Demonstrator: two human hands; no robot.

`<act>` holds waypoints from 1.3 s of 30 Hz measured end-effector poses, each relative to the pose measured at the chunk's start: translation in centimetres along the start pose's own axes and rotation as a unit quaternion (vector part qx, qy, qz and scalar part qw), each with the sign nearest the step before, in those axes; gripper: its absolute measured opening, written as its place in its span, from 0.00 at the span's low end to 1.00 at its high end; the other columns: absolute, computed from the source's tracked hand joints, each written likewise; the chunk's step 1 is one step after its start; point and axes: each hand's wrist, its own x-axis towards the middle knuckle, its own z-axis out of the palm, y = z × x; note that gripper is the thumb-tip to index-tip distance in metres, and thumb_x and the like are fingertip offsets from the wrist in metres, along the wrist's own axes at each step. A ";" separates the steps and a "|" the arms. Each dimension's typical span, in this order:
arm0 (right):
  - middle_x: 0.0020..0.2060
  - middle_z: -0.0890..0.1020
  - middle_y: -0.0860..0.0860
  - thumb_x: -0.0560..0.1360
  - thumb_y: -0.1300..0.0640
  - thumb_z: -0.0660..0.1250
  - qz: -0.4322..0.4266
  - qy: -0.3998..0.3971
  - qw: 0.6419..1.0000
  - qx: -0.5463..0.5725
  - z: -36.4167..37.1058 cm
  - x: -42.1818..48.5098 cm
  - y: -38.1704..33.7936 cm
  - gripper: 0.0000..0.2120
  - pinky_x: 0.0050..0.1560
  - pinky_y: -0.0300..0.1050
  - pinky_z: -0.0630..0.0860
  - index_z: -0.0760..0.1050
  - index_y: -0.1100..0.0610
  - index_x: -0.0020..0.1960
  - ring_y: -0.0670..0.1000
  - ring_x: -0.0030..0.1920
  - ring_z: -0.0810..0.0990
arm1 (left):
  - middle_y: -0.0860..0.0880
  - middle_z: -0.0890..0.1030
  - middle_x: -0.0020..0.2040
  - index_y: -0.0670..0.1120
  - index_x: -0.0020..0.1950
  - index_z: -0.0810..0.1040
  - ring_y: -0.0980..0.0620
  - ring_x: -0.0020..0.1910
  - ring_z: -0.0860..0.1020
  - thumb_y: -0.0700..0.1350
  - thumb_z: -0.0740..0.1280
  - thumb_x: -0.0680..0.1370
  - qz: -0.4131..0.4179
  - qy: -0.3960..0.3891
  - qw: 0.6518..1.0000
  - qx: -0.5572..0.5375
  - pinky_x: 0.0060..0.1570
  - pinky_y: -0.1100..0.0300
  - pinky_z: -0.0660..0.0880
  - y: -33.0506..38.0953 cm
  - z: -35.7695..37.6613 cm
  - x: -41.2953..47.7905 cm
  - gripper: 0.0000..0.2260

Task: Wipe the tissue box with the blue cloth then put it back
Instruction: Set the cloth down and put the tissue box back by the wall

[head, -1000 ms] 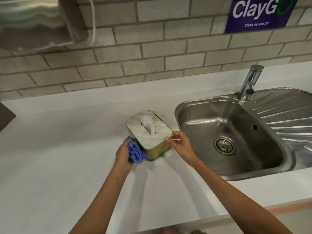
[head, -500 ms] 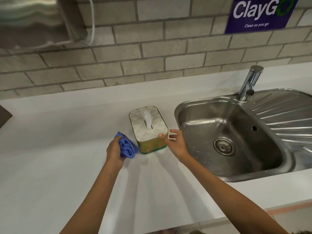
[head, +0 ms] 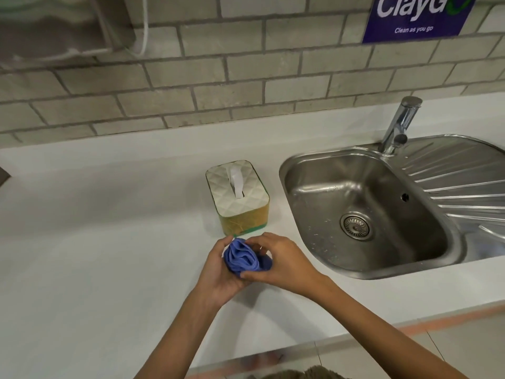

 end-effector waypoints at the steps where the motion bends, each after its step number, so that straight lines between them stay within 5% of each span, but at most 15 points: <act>1: 0.47 0.83 0.50 0.66 0.47 0.74 0.017 0.008 1.000 0.010 -0.2 -0.1 0.3 0.22 0.44 0.40 0.77 0.78 0.53 0.57 0.47 0.42 0.79 | 0.41 0.85 0.42 0.41 0.45 0.82 0.44 0.42 0.82 0.53 0.63 0.72 -0.004 -0.012 1.000 0.010 0.38 0.53 0.81 0.0 0.1 0.2 0.16; 4: 0.41 0.85 0.53 0.71 0.54 0.71 0.075 0.052 0.992 0.081 -0.9 -0.1 1.5 0.10 0.37 0.35 0.74 0.82 0.58 0.49 0.46 0.36 0.77 | 0.42 0.86 0.48 0.41 0.49 0.84 0.45 0.46 0.85 0.57 0.56 0.77 -0.017 -0.062 0.997 0.044 0.45 0.51 0.81 -0.5 0.7 0.7 0.24; 7: 0.40 0.84 0.59 0.73 0.61 0.69 0.160 0.100 0.959 0.210 -2.3 -0.2 3.0 0.07 0.41 0.42 0.77 0.81 0.65 0.47 0.49 0.39 0.79 | 0.46 0.85 0.53 0.42 0.55 0.81 0.51 0.51 0.84 0.54 0.57 0.77 0.010 -0.096 0.991 0.097 0.50 0.59 0.80 -1.5 1.5 0.9 0.20; 9: 0.38 0.83 0.59 0.74 0.64 0.68 0.211 0.123 0.928 0.280 -3.6 -0.6 3.9 0.06 0.42 0.47 0.78 0.80 0.68 0.47 0.51 0.38 0.79 | 0.46 0.83 0.53 0.40 0.52 0.79 0.50 0.52 0.82 0.48 0.64 0.76 0.037 -0.067 0.986 0.147 0.52 0.59 0.79 -1.9 1.7 1.2 0.13; 12: 0.32 0.81 0.53 0.74 0.66 0.67 0.267 0.159 0.894 0.321 -6.0 -2.2 5.5 0.04 0.33 0.37 0.79 0.78 0.62 0.41 0.43 0.30 0.80 | 0.42 0.81 0.56 0.41 0.57 0.77 0.44 0.55 0.80 0.42 0.67 0.76 0.069 0.039 0.962 0.263 0.58 0.51 0.75 -2.3 1.8 2.1 0.11; 15: 0.26 0.81 0.48 0.74 0.65 0.67 0.313 0.136 0.897 0.283 -8.5 -5.1 7.6 0.02 0.28 0.29 0.76 0.78 0.63 0.43 0.37 0.24 0.78 | 0.43 0.82 0.52 0.42 0.51 0.79 0.43 0.53 0.79 0.44 0.64 0.78 0.073 0.076 0.925 0.365 0.58 0.48 0.74 -3.0 2.5 2.7 0.07; 19: 0.33 0.78 0.55 0.74 0.63 0.68 0.402 0.077 0.889 0.206 -10.5 -9.4 10.1 0.06 0.31 0.33 0.76 0.79 0.67 0.45 0.45 0.31 0.76 | 0.43 0.80 0.45 0.44 0.41 0.77 0.45 0.46 0.77 0.42 0.64 0.78 0.065 0.061 0.884 0.458 0.46 0.53 0.73 -5.1 3.8 3.7 0.07; 23: 0.38 0.77 0.59 0.74 0.61 0.67 0.450 0.056 0.882 0.129 -11.2 -13.0 12.1 0.12 0.36 0.38 0.75 0.77 0.73 0.47 0.51 0.37 0.75 | 0.44 0.79 0.44 0.43 0.44 0.77 0.51 0.40 0.77 0.38 0.64 0.77 0.055 0.016 0.855 0.515 0.37 0.61 0.73 -7.7 5.3 4.6 0.04; 26: 0.39 0.79 0.59 0.73 0.60 0.67 0.465 0.053 0.881 0.067 -11.2 -14.4 12.7 0.10 0.41 0.44 0.76 0.80 0.69 0.46 0.54 0.39 0.76 | 0.41 0.80 0.47 0.40 0.49 0.79 0.49 0.43 0.76 0.37 0.64 0.76 0.057 0.007 0.828 0.557 0.40 0.59 0.73 -9.1 6.0 4.8 0.05; 30: 0.38 0.81 0.58 0.71 0.60 0.68 0.490 0.018 0.871 -0.009 -10.7 -14.3 12.9 0.06 0.43 0.46 0.76 0.80 0.63 0.39 0.54 0.38 0.77 | 0.42 0.83 0.51 0.39 0.53 0.80 0.51 0.43 0.75 0.40 0.67 0.74 0.111 0.032 0.733 0.670 0.43 0.61 0.71 -9.5 5.6 5.0 0.09; 33: 0.47 0.82 0.56 0.70 0.53 0.70 0.496 0.006 0.864 -0.087 -10.8 -13.2 12.5 0.10 0.48 0.45 0.74 0.79 0.58 0.48 0.54 0.46 0.78 | 0.45 0.83 0.50 0.42 0.53 0.81 0.53 0.42 0.76 0.43 0.68 0.73 0.128 0.048 0.694 0.707 0.44 0.61 0.74 -9.1 5.1 5.1 0.10; 36: 0.46 0.80 0.53 0.69 0.52 0.72 0.434 0.059 0.896 -0.069 -11.0 -11.1 11.8 0.18 0.46 0.43 0.72 0.77 0.58 0.56 0.53 0.47 0.78 | 0.46 0.82 0.51 0.44 0.56 0.79 0.53 0.44 0.78 0.49 0.68 0.74 0.125 0.089 0.719 0.678 0.47 0.59 0.77 -8.0 4.5 5.0 0.13; 39: 0.46 0.81 0.54 0.71 0.55 0.71 0.347 0.085 0.933 0.049 -10.5 -7.5 10.6 0.14 0.50 0.46 0.76 0.77 0.58 0.55 0.53 0.48 0.80 | 0.45 0.80 0.53 0.44 0.59 0.75 0.49 0.44 0.79 0.50 0.66 0.76 0.097 0.174 0.803 0.561 0.42 0.59 0.79 -6.0 3.8 4.6 0.15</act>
